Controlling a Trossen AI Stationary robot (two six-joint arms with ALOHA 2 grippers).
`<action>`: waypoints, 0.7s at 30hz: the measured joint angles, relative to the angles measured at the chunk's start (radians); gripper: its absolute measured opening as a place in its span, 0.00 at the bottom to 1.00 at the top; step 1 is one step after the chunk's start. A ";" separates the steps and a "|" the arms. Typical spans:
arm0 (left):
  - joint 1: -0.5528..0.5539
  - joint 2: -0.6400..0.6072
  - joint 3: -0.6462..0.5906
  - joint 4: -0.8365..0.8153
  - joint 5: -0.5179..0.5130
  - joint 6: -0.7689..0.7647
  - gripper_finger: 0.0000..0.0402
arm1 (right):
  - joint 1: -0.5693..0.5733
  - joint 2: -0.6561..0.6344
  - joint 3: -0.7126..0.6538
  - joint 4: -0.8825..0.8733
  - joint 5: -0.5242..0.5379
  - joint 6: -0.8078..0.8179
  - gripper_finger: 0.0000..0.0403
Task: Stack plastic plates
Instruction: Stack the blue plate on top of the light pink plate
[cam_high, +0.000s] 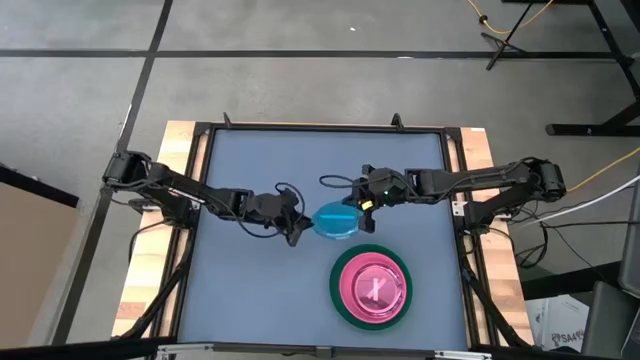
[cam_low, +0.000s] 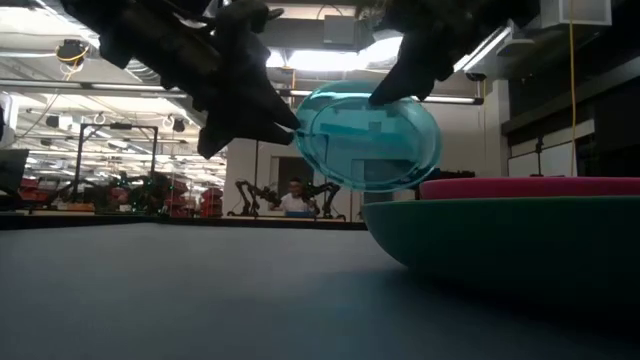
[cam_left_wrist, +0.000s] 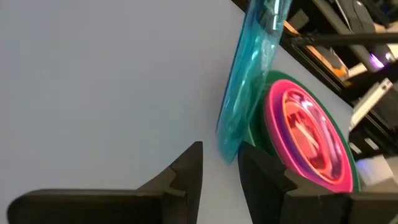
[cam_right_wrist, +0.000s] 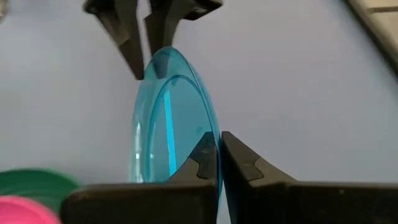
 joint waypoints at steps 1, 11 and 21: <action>-0.010 0.000 0.000 0.000 0.000 0.000 0.23 | 0.000 0.000 0.008 -0.014 -0.026 0.000 0.00; -0.101 0.000 0.000 0.000 -0.001 0.005 0.23 | 0.000 0.000 0.019 -0.080 -0.318 0.020 0.00; -0.179 0.000 0.000 0.000 -0.001 0.008 0.23 | 0.053 0.000 0.019 -0.150 -0.568 0.033 0.00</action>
